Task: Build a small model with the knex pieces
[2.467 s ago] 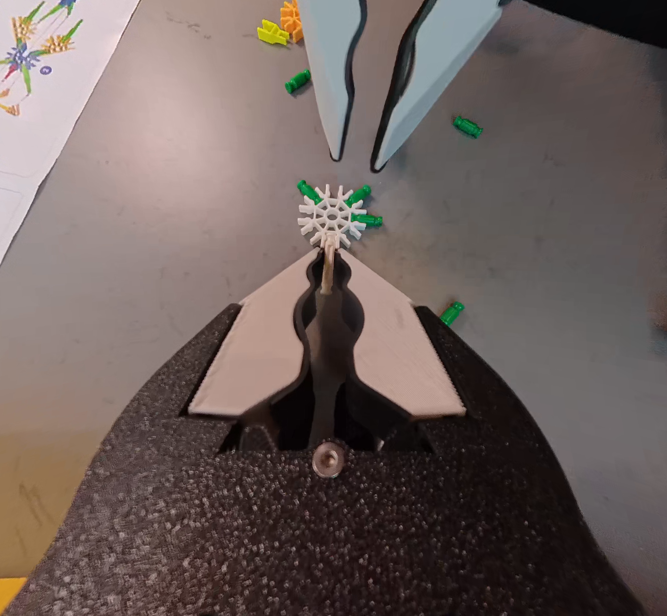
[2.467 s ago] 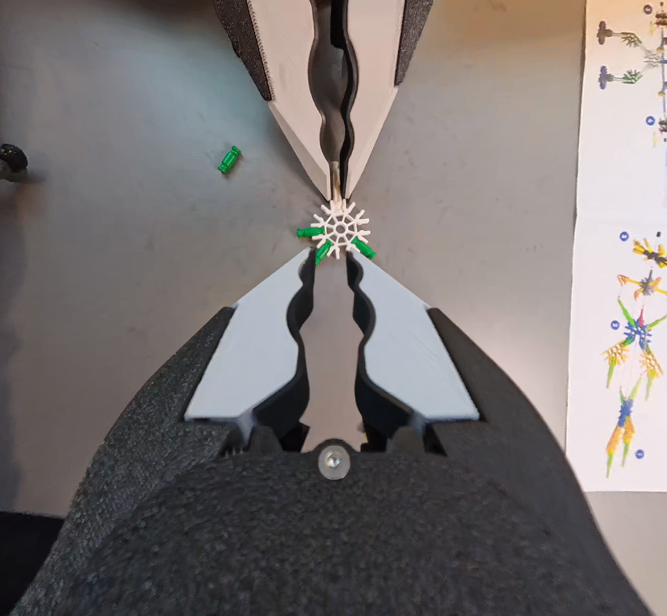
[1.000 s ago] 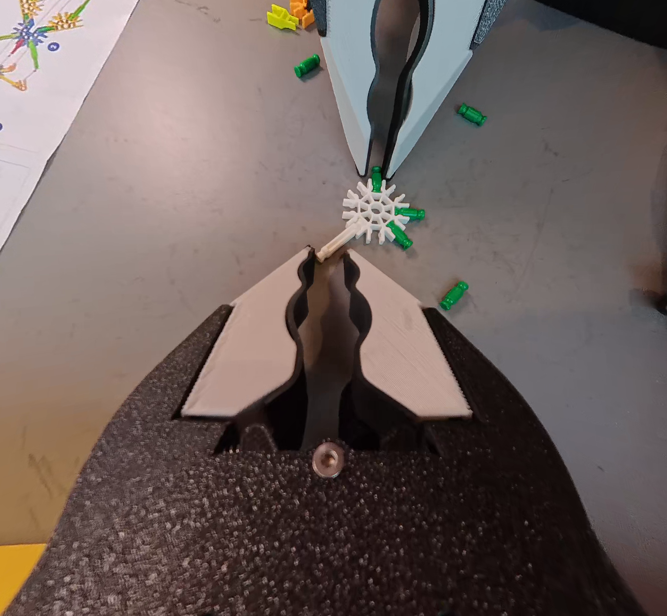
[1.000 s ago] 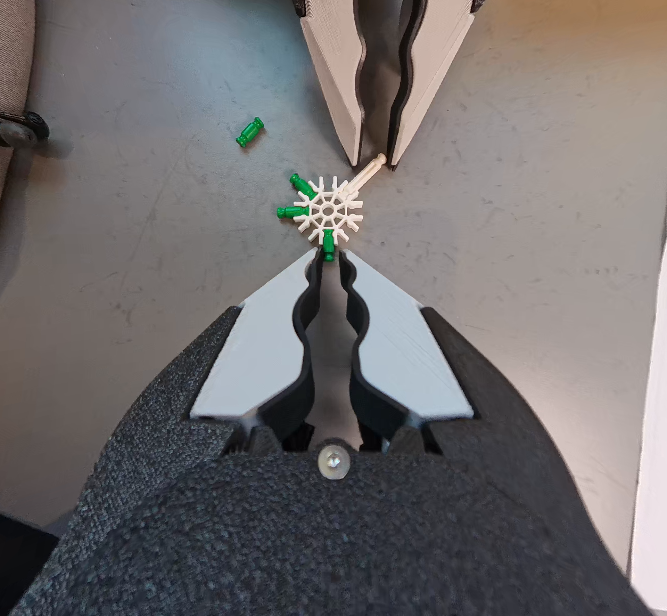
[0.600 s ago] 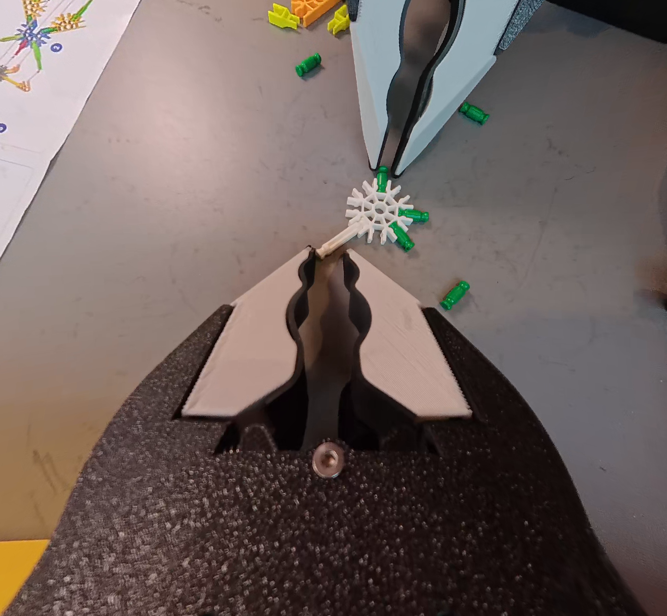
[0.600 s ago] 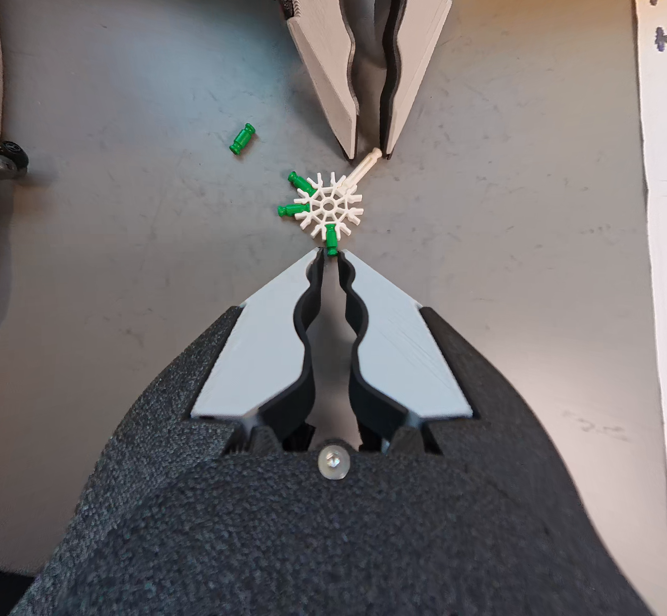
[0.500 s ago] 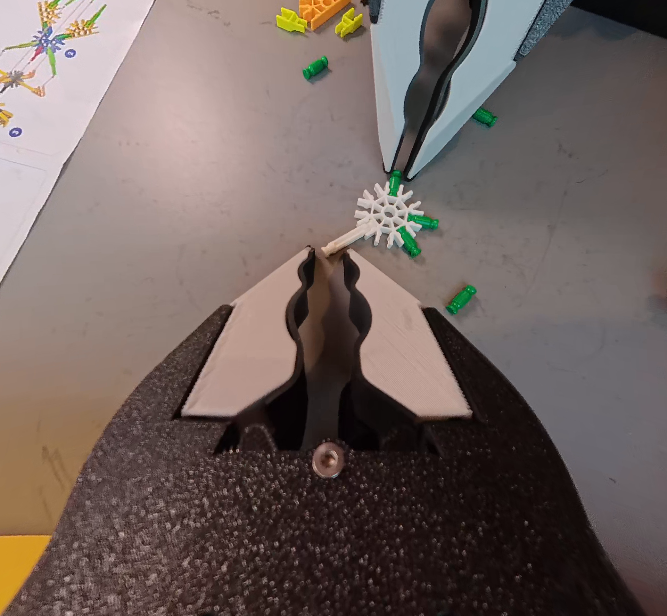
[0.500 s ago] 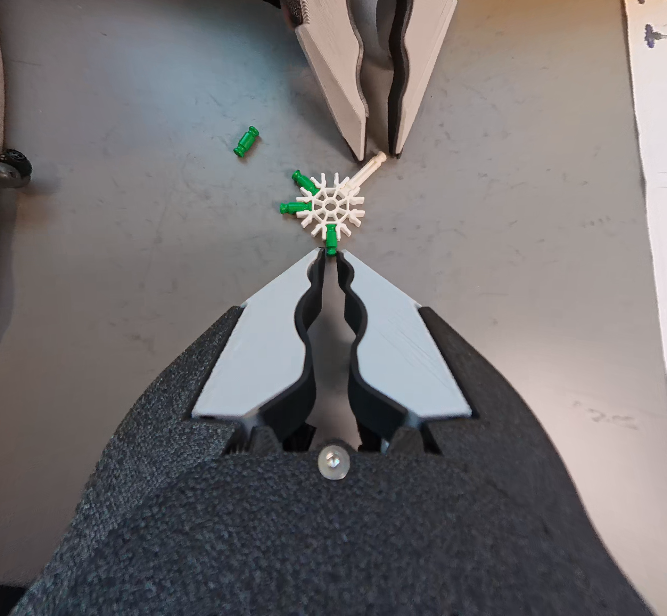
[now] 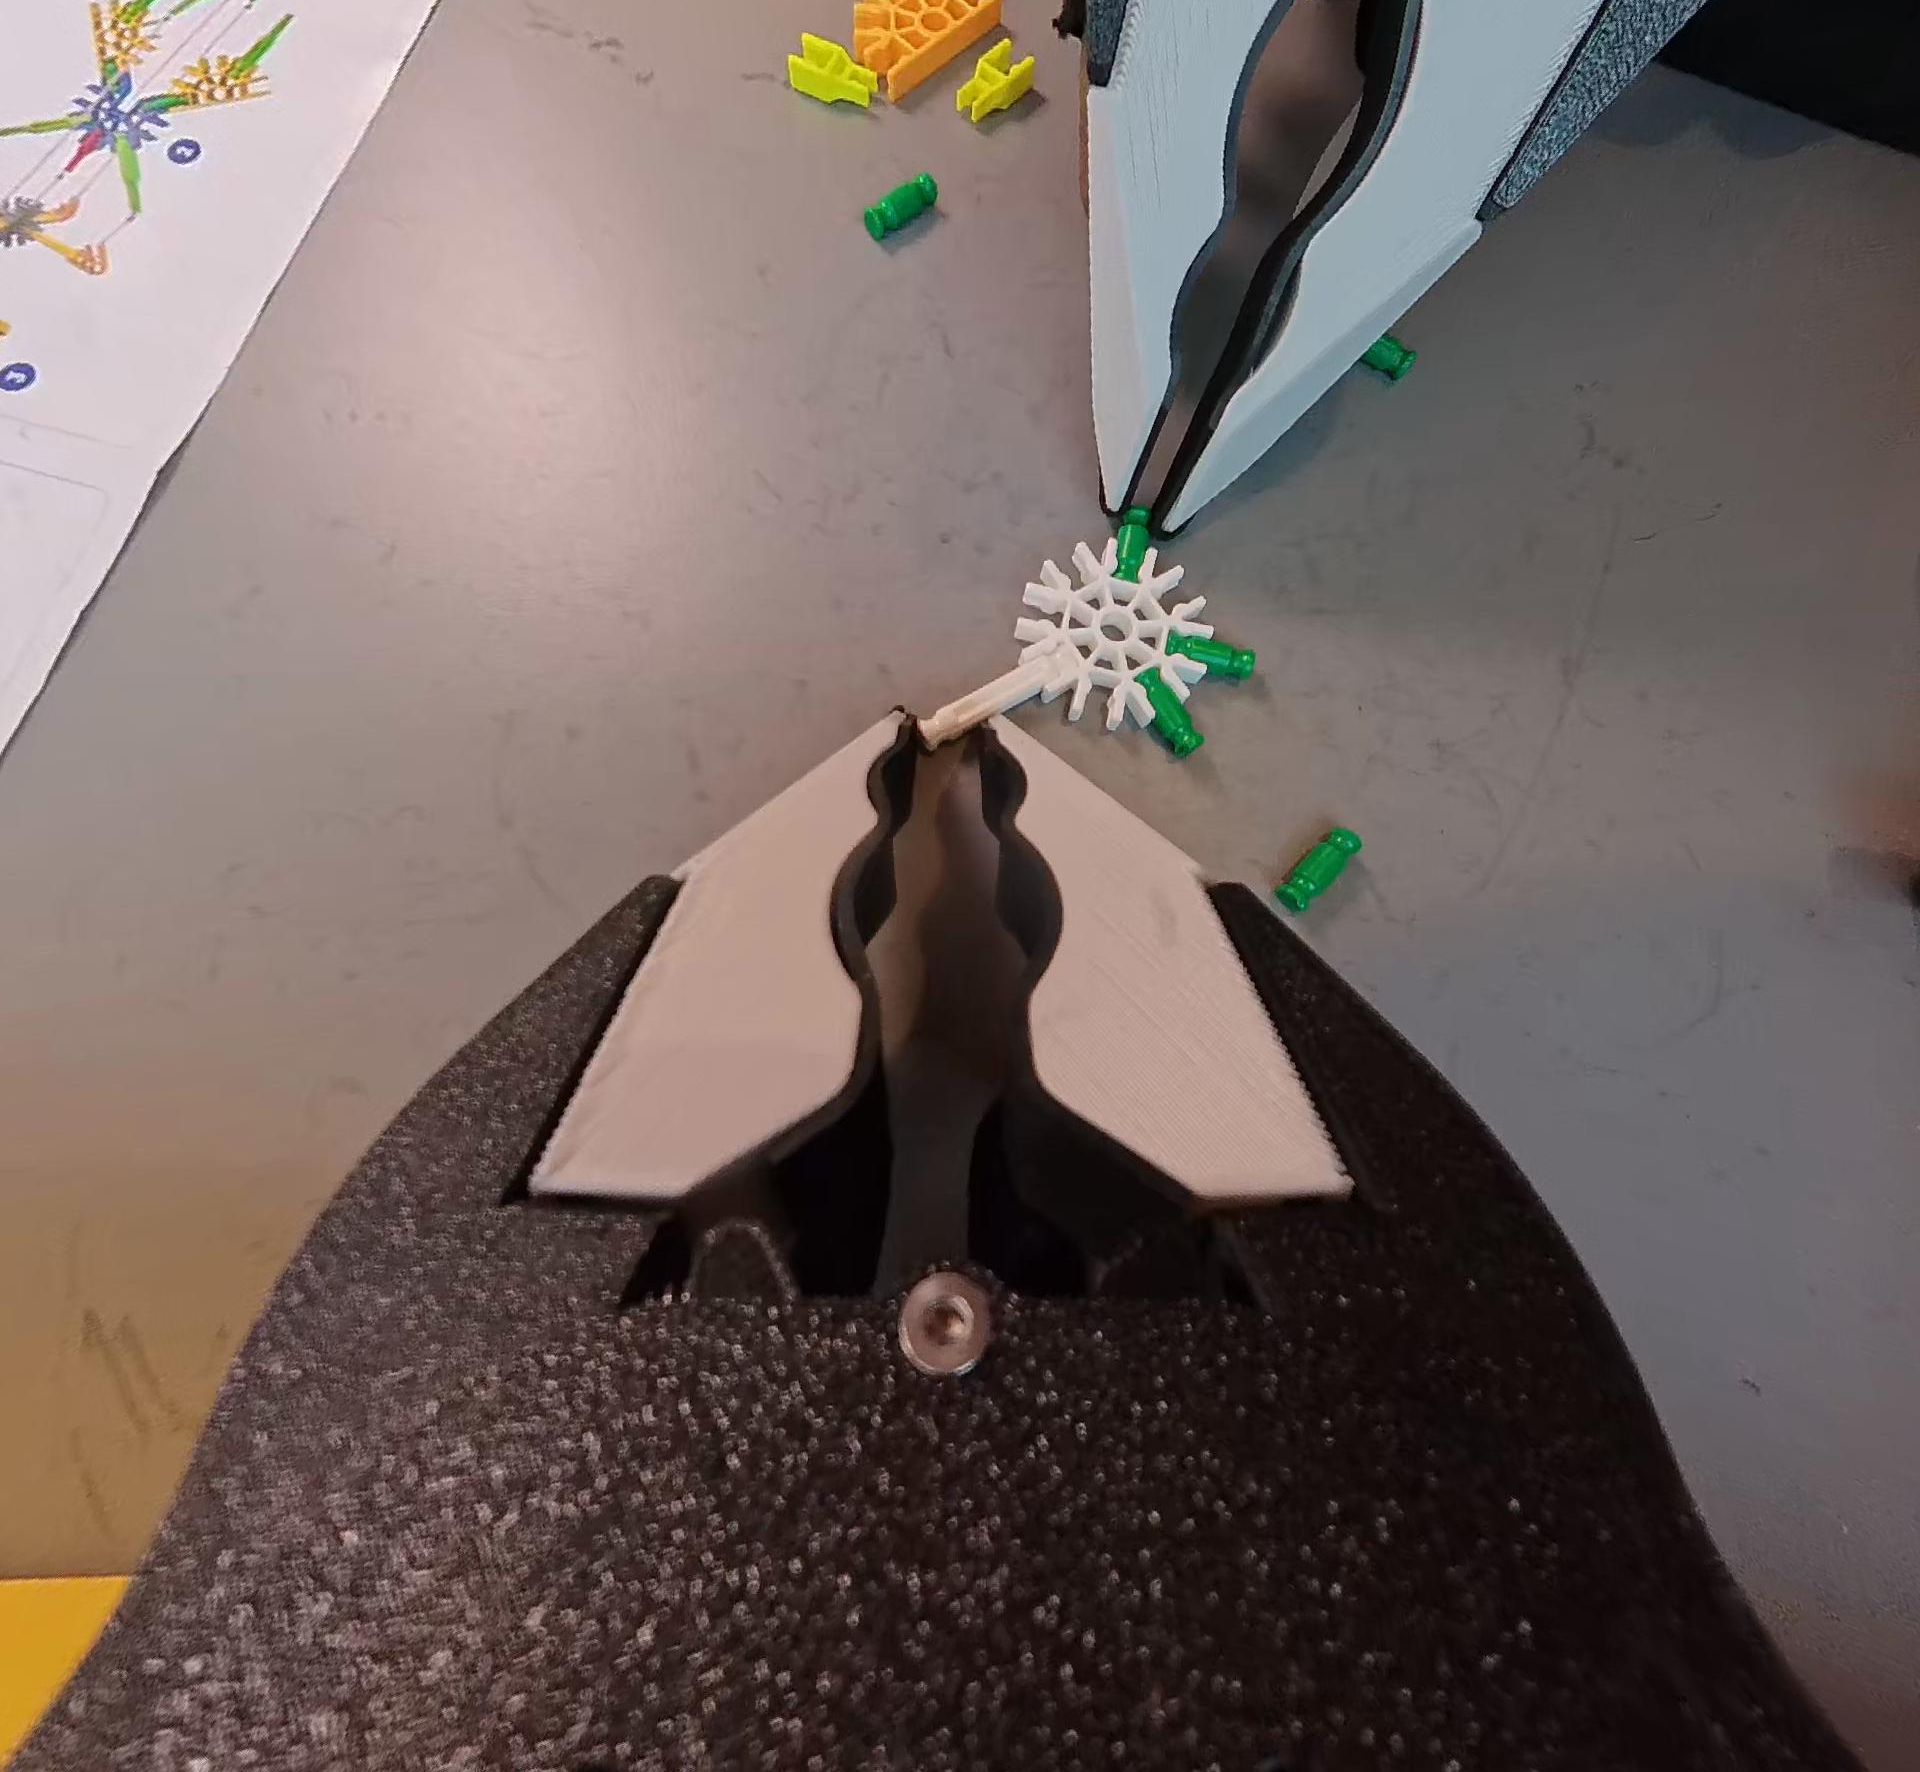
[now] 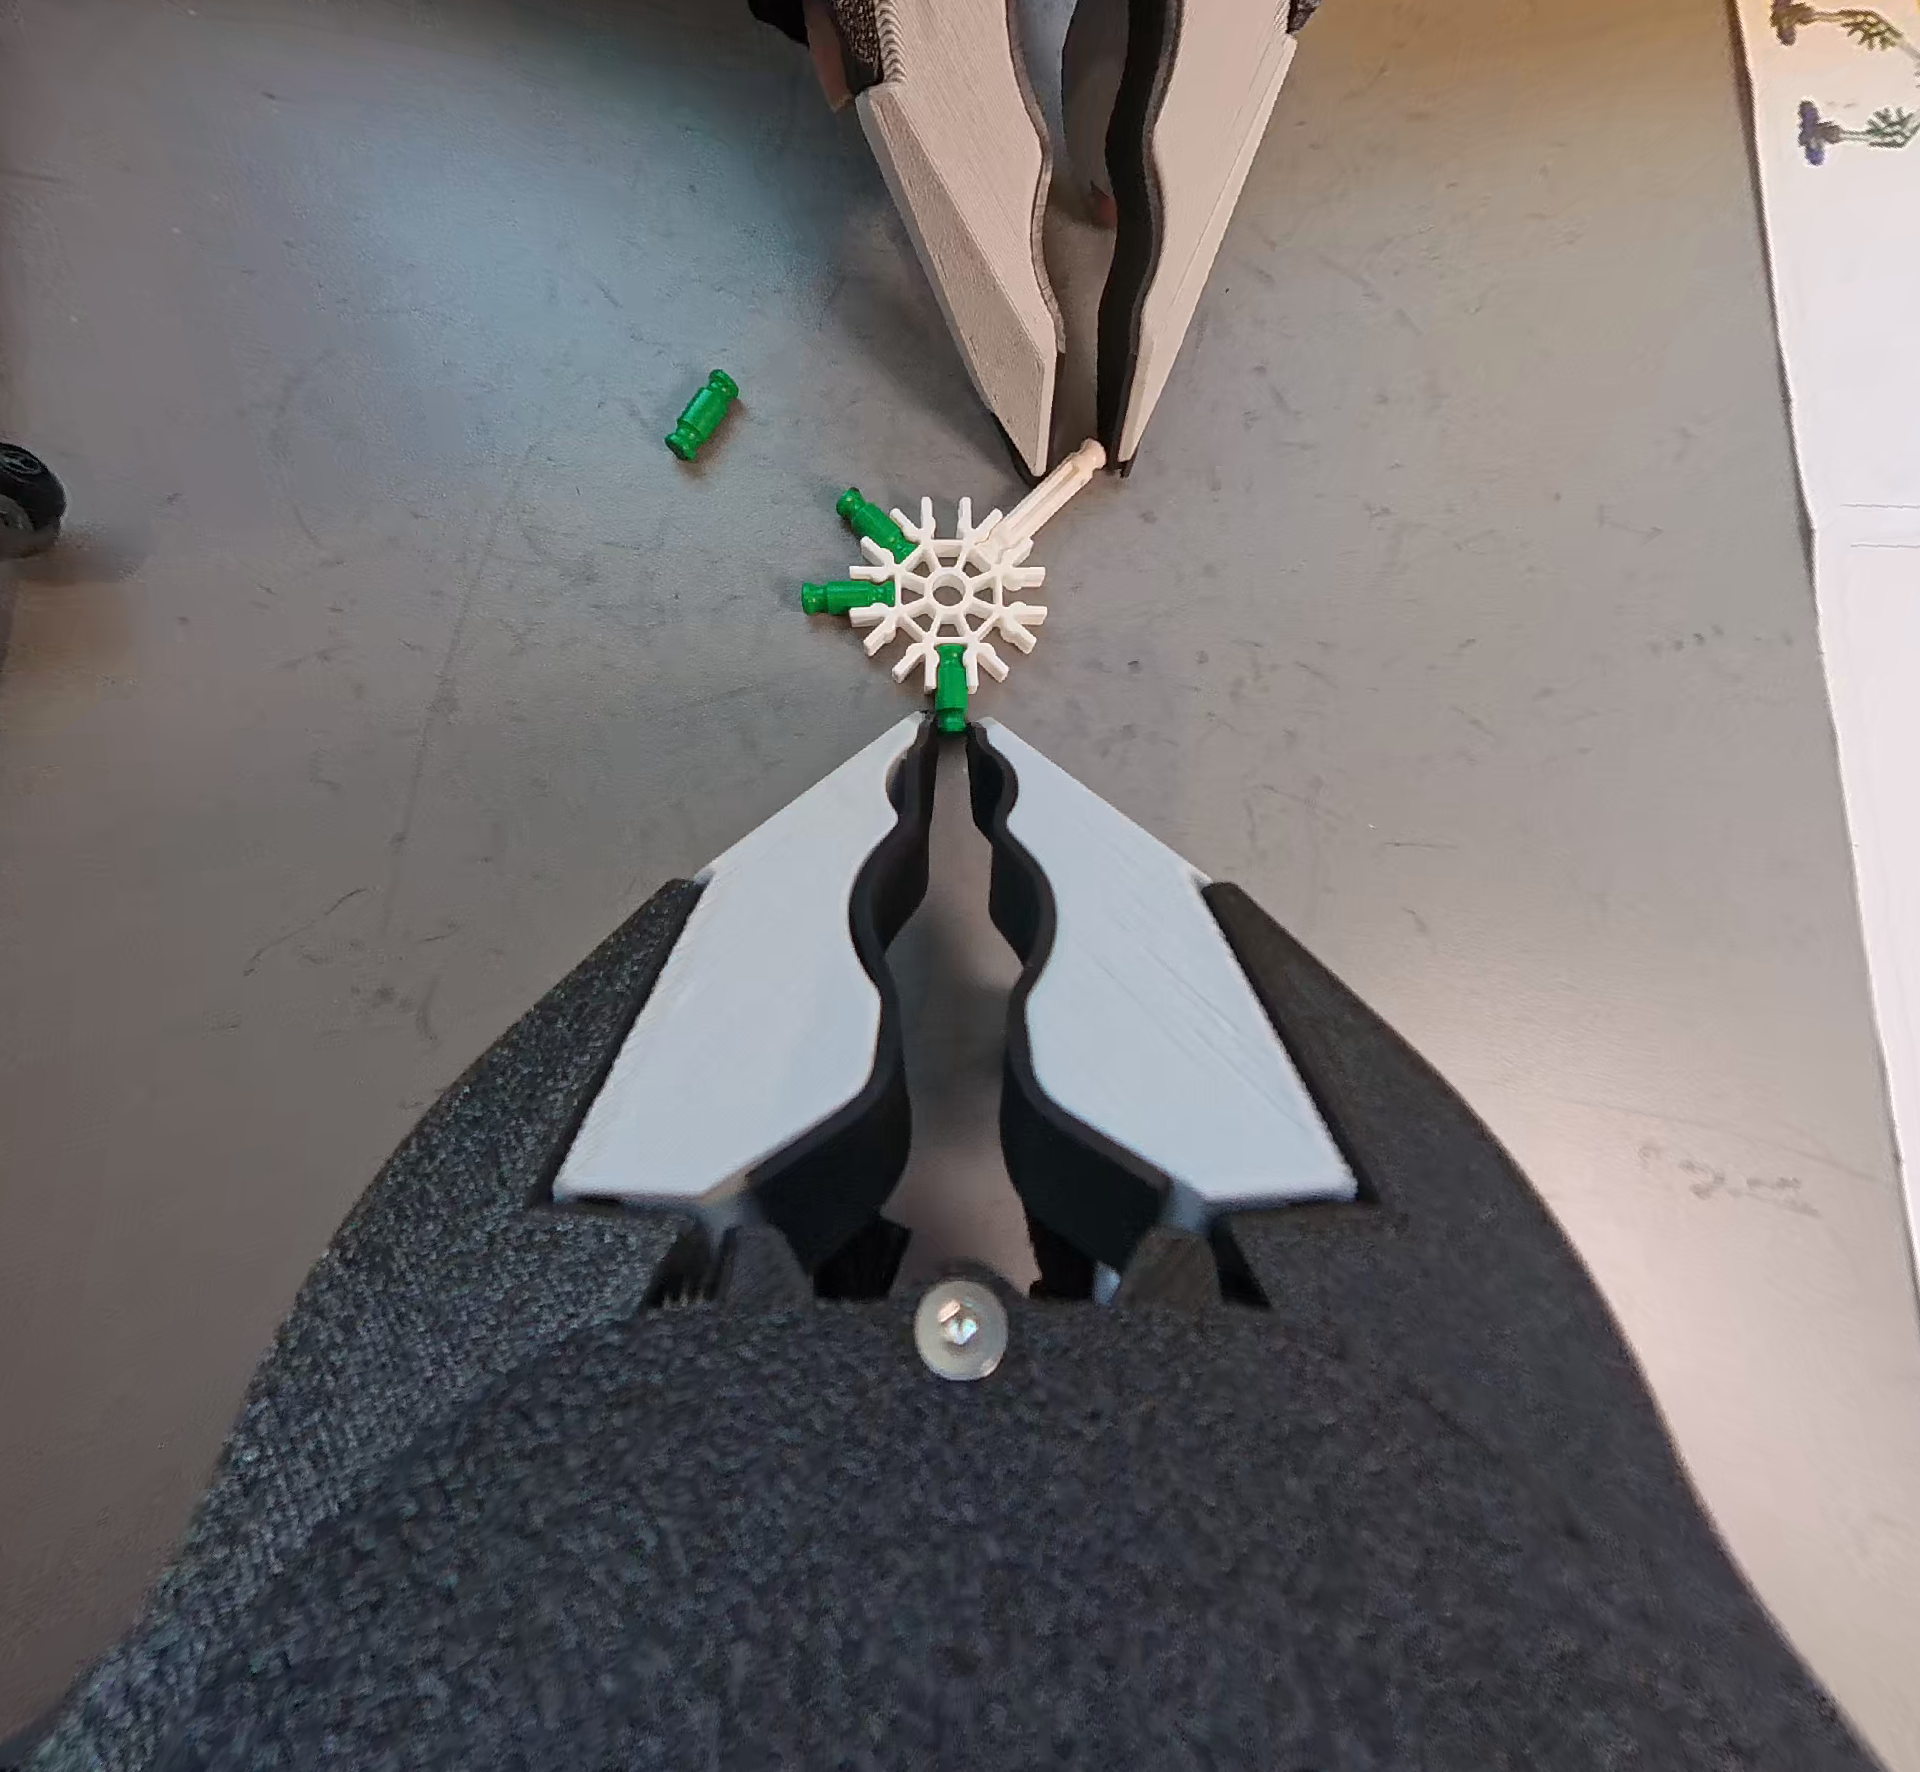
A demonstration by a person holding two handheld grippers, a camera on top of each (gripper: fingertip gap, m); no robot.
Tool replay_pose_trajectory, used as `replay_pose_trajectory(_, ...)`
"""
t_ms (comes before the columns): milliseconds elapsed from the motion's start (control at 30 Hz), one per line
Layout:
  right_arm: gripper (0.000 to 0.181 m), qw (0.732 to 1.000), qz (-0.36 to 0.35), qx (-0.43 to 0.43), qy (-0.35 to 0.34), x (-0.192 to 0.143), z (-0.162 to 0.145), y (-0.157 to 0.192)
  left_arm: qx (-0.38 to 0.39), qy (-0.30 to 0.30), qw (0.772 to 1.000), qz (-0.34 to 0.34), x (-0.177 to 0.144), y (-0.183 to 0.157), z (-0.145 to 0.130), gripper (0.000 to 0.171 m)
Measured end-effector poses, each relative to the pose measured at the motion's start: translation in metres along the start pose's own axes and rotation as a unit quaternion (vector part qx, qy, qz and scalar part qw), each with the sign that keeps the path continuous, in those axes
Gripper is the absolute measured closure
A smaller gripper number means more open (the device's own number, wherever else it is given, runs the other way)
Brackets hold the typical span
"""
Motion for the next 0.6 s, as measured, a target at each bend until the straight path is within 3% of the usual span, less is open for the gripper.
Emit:
replay_pose_trajectory(167,0.158,1.000,0.012,-0.002,-0.022,-0.013,-0.001,0.000,-0.004,-0.006,1.000,-0.001,-0.005,0.001,0.002,0.157)
replay_pose_trajectory(367,0.151,0.992,-0.025,0.043,-0.120,-0.072,-0.012,-0.017,-0.039,-0.121,0.992,0.008,-0.040,0.013,0.028,0.148)
replay_pose_trajectory(600,0.151,0.990,-0.075,0.063,-0.103,-0.076,-0.034,-0.035,-0.092,-0.156,0.983,0.037,-0.041,0.029,0.031,0.124)
Point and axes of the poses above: each gripper's, where its closed fingertips meet, x out along the fingers, z out of its top, y = z × x across the jaws, the point moved 5 cm from there along -x, back along the fingers, and after that the axes turned 7 degrees about z, right-handed, at the moved point
